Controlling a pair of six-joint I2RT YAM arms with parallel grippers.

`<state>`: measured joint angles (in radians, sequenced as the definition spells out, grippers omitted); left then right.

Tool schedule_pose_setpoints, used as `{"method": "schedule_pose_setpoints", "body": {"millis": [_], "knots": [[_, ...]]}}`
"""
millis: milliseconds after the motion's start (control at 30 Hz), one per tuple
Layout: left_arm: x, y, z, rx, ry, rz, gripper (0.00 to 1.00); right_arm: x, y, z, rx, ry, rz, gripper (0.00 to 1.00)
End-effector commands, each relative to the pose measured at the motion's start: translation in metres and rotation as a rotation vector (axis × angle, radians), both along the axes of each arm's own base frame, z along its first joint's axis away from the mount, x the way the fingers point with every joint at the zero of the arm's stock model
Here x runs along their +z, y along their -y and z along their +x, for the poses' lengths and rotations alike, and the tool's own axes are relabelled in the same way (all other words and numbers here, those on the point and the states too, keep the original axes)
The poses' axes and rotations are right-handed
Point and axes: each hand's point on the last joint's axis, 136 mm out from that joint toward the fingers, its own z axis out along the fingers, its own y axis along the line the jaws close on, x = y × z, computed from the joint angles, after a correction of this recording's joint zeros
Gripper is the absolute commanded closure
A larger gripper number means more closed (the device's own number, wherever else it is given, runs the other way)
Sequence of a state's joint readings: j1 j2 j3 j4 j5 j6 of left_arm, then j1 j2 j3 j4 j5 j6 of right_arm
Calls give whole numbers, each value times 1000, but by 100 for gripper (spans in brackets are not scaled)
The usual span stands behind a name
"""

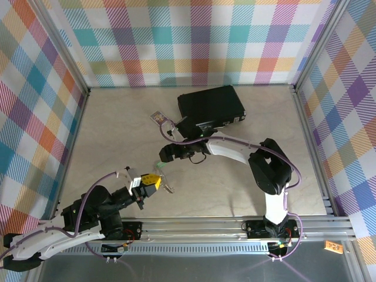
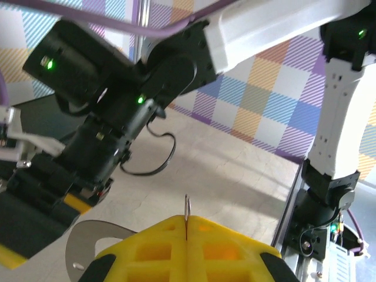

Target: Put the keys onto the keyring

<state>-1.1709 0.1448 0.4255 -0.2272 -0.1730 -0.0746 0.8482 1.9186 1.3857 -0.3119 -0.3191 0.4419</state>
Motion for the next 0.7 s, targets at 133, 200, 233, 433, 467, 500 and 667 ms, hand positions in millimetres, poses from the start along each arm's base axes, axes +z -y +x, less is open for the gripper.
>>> {"method": "schedule_pose_setpoints", "body": {"millis": [133,200,233,433,467,500,667], "knots": [[28,-3,-14,-65,72,-134,100,-19,-24,-7,11,-83,34,27],[29,-4,-16,-77,78,-147,100,-25,-27,-7,10,-96,32,30],[29,-4,-18,-86,81,-152,100,-28,-28,-8,11,-103,28,31],[30,-1,-23,-120,89,-171,100,-44,-35,-10,4,-133,26,41],[31,-1,-24,-123,89,-174,100,-45,-37,-11,6,-136,26,41],[32,-1,-24,-126,91,-177,100,-47,-39,-12,6,-138,26,42],[32,-1,-26,-135,89,-185,100,-53,-46,-11,9,-147,25,47]]}}
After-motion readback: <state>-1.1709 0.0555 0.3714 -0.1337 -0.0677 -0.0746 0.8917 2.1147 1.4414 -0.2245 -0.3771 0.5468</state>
